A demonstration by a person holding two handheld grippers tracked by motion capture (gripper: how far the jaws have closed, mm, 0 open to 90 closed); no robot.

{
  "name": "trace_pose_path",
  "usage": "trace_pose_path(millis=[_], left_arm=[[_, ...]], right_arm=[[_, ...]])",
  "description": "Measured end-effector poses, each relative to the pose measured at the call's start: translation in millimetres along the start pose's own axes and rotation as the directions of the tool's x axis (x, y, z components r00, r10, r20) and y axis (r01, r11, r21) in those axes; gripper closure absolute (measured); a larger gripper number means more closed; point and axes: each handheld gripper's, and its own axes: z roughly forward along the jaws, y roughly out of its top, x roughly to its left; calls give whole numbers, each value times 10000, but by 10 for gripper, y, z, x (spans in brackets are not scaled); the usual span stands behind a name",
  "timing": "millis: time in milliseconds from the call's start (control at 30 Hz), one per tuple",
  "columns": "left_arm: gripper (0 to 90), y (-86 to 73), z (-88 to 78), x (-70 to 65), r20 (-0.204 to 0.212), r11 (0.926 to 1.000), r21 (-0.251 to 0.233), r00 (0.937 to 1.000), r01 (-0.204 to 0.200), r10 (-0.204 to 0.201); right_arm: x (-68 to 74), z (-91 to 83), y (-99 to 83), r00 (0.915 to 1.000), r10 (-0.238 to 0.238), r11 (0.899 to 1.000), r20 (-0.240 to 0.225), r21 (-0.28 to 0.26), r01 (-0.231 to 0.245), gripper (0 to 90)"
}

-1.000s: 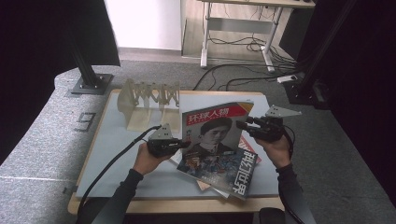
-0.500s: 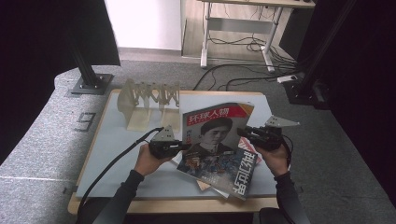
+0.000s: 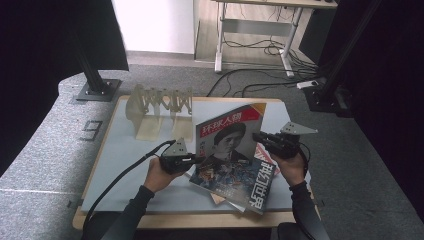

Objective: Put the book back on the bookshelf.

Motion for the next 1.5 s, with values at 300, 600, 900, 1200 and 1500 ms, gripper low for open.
trace_pose_path(millis=[300,600,900,1200,1500], left_arm=[[765,157,-22,-22,125,9998,-197,9999,57,-54],[696,433,-85,24,53,9990,-282,9994,341,-340],[722,794,-223,65,-284,9992,-378,9995,119,-130],[777,1001,-294,103,-368,9987,-502,9993,-6,-13],[864,1043,-300,96,-502,9992,-396,9987,-8,-12]], right_arm=[[-5,-47,-54,9999,92,9999,-144,-120,-94,761],[3,-46,-55,9999,59,9999,-159,-142,-61,753],[9,-44,-56,9999,48,9999,-118,-128,-49,750],[9,-46,-58,9999,25,10000,-117,-97,-26,747],[8,-44,-55,10000,-27,10000,-68,-4,27,722]])
